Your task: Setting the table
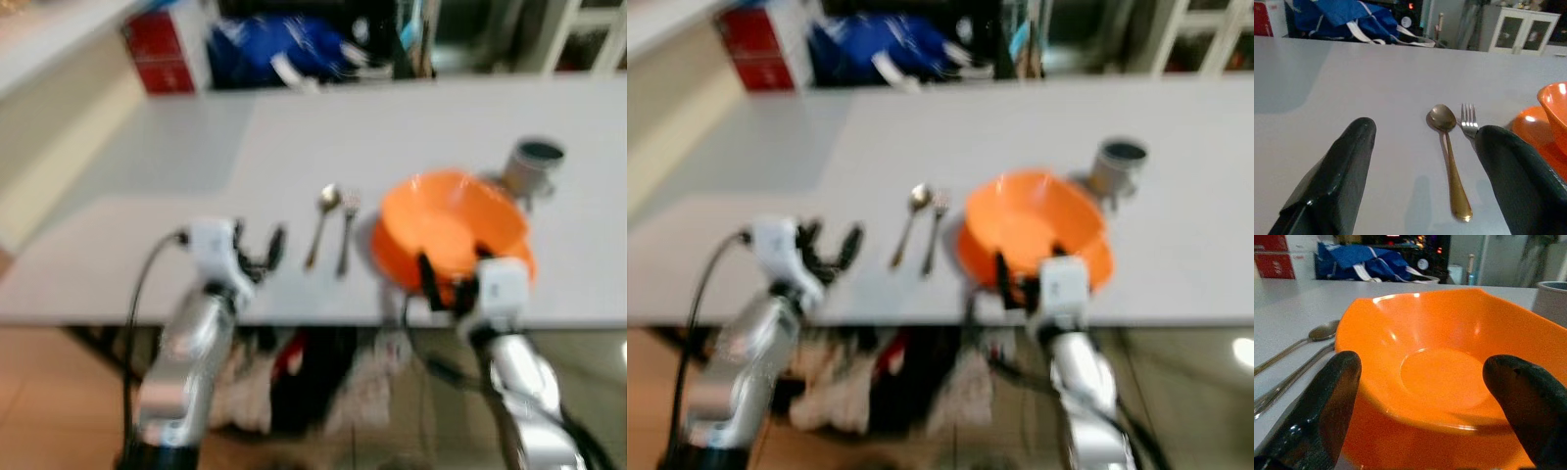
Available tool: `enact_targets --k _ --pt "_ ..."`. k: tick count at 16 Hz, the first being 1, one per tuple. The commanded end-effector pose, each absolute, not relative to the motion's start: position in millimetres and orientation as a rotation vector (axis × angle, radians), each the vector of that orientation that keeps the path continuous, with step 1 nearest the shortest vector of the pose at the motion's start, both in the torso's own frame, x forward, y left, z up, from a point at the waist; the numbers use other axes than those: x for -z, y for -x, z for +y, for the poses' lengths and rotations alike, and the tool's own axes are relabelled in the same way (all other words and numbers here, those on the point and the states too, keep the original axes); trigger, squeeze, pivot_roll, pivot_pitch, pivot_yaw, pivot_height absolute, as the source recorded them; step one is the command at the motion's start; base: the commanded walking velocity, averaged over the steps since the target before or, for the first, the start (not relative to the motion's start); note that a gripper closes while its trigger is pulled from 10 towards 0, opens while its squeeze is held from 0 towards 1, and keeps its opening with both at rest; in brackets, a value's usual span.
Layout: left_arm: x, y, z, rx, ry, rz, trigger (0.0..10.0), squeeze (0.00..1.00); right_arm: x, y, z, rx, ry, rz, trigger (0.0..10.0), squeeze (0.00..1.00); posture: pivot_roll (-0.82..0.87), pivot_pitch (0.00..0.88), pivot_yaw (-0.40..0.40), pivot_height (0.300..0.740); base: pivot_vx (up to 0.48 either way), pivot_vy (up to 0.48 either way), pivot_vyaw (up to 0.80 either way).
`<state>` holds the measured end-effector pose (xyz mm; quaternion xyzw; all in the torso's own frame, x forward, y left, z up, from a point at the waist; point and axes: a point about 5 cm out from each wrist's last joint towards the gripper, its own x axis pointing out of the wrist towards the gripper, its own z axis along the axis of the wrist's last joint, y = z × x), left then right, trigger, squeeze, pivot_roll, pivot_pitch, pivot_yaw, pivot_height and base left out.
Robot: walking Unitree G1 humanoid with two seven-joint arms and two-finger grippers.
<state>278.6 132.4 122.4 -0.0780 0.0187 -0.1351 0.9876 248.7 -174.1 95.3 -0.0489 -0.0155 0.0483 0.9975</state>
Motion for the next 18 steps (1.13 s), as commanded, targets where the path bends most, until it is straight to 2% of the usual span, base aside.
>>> enact_targets --k 1,5,12,18 --pt "-125.3 -280.5 140.3 0.250 0.135 0.034 10.0 0.00 -96.8 -249.4 -168.9 -0.113 0.088 -0.046 10.0 0.00 -0.18 0.000 0.086 0.740 0.000 0.476 0.00" --pt "-125.1 -280.4 141.5 0.248 0.129 0.040 10.0 0.00 -94.9 -248.7 -166.5 -0.118 0.084 -0.039 10.0 0.00 -0.18 0.000 0.092 0.740 0.000 0.478 0.00" --pt "-125.4 -280.2 141.1 0.247 0.120 0.033 10.0 0.00 -94.9 -246.2 -168.7 -0.115 0.101 -0.043 10.0 0.00 -0.19 0.000 0.097 0.740 0.000 0.000 0.00" --pt "-123.3 -279.8 143.8 0.249 0.104 0.054 10.0 0.00 -93.8 -245.4 -168.2 -0.122 0.098 -0.040 10.0 0.00 -0.18 0.000 0.093 0.740 0.000 0.450 0.00"
